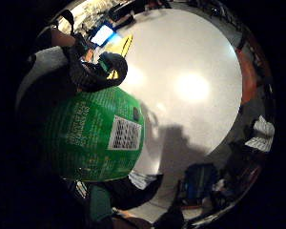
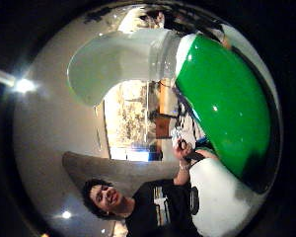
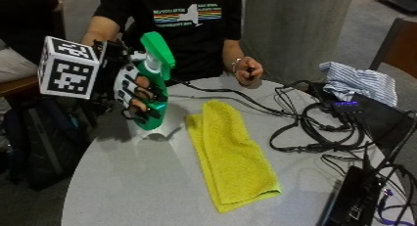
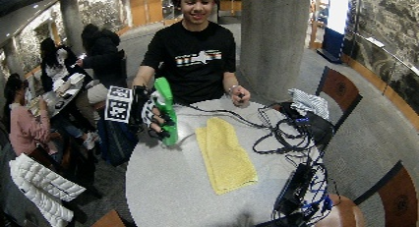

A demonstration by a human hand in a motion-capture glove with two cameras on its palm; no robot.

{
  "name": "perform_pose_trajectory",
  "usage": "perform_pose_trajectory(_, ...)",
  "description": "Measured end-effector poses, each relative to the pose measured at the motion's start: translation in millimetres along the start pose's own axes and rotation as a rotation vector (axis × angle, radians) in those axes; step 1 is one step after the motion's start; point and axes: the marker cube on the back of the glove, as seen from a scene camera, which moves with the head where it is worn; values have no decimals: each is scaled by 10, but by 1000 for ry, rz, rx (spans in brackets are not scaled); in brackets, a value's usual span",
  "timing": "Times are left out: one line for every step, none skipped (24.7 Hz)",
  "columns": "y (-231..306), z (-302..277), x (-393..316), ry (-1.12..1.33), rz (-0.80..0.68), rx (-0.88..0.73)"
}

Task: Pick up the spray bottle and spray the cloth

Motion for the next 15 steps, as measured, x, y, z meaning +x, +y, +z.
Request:
perform_pose_trajectory(7,36,-40,15,16,-37)
perform_pose_trajectory(9,74,-75,30,33,-71)
perform_pose_trajectory(8,111,-102,44,49,-99)
perform_pose_trajectory(4,145,-123,56,65,-123)
perform_pose_trajectory(-2,178,-139,66,79,-143)
perform_pose_trajectory(-8,207,-151,73,92,-160)
perform_pose_trajectory(-13,234,-160,77,103,-174)
perform_pose_trajectory(-19,258,-168,79,112,-187)
perform_pose_trajectory(-24,280,-174,78,120,-198)
perform_pose_trajectory(-30,300,-180,76,128,-209)
perform_pose_trajectory(-35,318,-184,73,134,-218)
perform_pose_trajectory(-39,333,-186,69,141,-227)
perform_pose_trajectory(-43,347,-188,63,148,-235)
perform_pose_trajectory(-45,358,-188,58,155,-242)
perform_pose_trajectory(-46,367,-187,54,163,-248)
